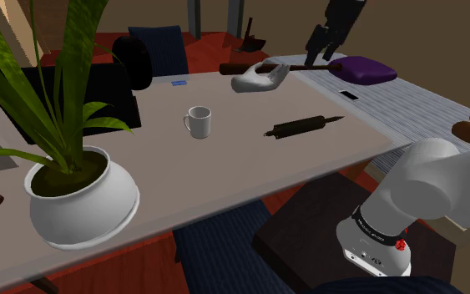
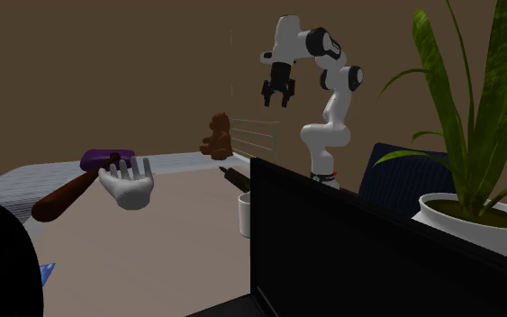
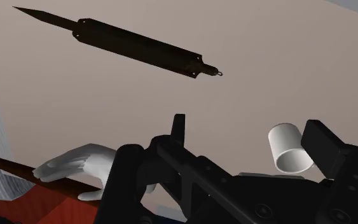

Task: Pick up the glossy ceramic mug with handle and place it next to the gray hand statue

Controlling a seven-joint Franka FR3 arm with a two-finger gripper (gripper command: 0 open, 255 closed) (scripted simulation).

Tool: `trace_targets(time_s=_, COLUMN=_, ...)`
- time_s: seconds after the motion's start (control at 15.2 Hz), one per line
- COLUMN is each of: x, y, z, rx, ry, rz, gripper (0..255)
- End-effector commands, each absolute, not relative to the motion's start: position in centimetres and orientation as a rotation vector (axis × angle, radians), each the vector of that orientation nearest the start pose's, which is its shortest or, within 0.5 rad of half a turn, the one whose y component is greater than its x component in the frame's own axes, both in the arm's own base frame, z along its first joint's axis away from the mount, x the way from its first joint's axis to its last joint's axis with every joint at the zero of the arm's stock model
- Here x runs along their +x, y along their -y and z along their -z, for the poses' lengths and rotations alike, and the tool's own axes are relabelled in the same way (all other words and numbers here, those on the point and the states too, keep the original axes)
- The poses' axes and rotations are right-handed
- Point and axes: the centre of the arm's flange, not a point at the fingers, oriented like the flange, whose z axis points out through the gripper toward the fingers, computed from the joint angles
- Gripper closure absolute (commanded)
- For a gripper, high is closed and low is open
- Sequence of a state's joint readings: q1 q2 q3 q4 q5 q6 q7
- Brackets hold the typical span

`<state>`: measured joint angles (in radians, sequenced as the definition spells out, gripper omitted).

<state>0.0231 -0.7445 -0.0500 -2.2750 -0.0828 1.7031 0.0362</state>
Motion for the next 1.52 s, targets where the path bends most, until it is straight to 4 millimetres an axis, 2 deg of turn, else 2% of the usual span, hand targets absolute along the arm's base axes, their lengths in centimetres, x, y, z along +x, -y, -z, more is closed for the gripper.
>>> trace_targets(time_s=0.0, x=33.2, y=2.2, z=-62.9, rx=-3.176, ry=-0.078, rz=0.275, gripper=0)
trace_targets(time_s=1.45, x=56.2, y=-7.1, z=-46.4, rx=-3.116, ry=-0.156, rz=0.102, gripper=0)
